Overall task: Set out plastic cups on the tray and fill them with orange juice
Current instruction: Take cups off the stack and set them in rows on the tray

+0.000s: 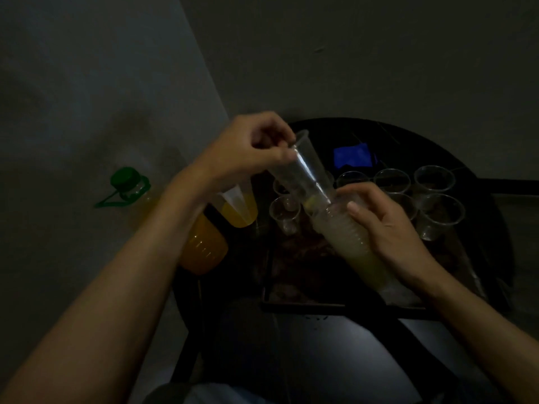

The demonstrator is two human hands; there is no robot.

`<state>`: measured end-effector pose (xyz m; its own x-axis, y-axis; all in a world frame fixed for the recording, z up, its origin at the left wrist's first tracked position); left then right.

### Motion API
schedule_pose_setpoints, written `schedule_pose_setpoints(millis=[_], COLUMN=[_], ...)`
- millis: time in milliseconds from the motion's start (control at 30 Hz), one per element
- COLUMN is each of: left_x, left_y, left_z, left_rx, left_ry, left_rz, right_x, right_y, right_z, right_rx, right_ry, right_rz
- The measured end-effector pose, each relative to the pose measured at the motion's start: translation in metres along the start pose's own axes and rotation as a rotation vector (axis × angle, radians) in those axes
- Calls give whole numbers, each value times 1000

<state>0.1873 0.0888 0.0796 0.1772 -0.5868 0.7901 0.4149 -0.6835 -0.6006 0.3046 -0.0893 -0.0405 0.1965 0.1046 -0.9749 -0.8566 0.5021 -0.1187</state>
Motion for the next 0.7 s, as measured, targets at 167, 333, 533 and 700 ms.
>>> schedule_pose_setpoints(millis=[167,333,533,700], left_x=[-26,-80,-116,-124], left_y=[-28,34,93,102], left_z=[-19,-56,-84,-83], left_rx=[105,74,88,127], left_ry=[-37,-132,-189,-224], left_rz=[223,469,514,519], right_x=[-4,-5,-1,-3], right_y=[-20,-33,-38,-39], right_z=[5,9,8,9], right_rx=[141,238,246,250], right_ry=[-16,-14,11,8], right_rz=[14,33,29,36])
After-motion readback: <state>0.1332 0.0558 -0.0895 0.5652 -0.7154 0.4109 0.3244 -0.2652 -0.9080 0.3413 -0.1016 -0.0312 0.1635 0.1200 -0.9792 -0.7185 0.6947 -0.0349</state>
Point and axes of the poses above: each hand's wrist, its own z-axis towards the middle knuckle, its own y-axis out of the palm, x = y × z, the point moved 5 cm from there along z, towards the middle knuckle, and after that the axes turned 1 degree about x, right-handed, at the moved point
